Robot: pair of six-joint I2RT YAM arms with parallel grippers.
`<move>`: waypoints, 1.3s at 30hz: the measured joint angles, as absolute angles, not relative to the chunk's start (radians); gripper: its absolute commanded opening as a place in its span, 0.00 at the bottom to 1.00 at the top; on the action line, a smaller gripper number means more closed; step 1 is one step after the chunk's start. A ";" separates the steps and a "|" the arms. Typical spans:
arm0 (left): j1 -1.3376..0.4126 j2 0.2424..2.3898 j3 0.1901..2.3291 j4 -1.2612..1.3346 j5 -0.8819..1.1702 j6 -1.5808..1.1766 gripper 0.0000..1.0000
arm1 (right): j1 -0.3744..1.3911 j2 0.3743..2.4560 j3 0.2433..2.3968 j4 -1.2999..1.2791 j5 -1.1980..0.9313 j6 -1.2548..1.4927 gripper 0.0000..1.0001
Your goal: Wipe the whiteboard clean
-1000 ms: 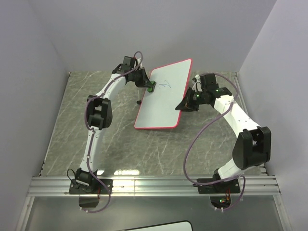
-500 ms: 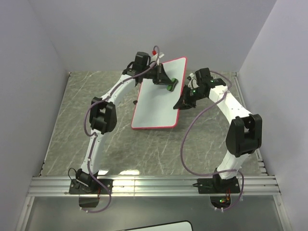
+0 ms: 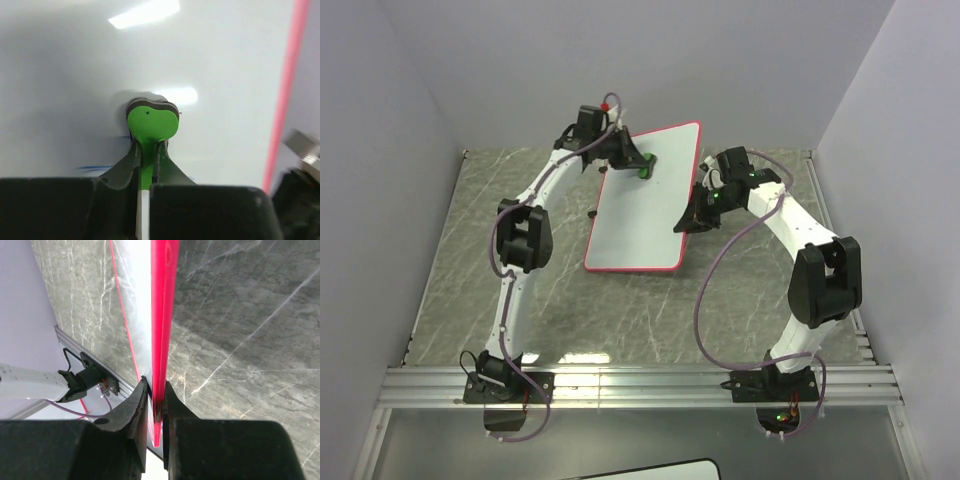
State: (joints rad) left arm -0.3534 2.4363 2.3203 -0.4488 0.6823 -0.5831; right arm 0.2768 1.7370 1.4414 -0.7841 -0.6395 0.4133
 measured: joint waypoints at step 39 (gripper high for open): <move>-0.385 2.479 2.425 -0.566 0.439 -0.466 0.00 | 0.286 1.718 1.394 -0.786 -0.608 0.406 0.00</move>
State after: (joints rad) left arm -0.3847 2.4794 2.4248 -0.5663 0.4389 -0.4660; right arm 0.2859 1.7180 1.3937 -0.7856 -0.6079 0.4065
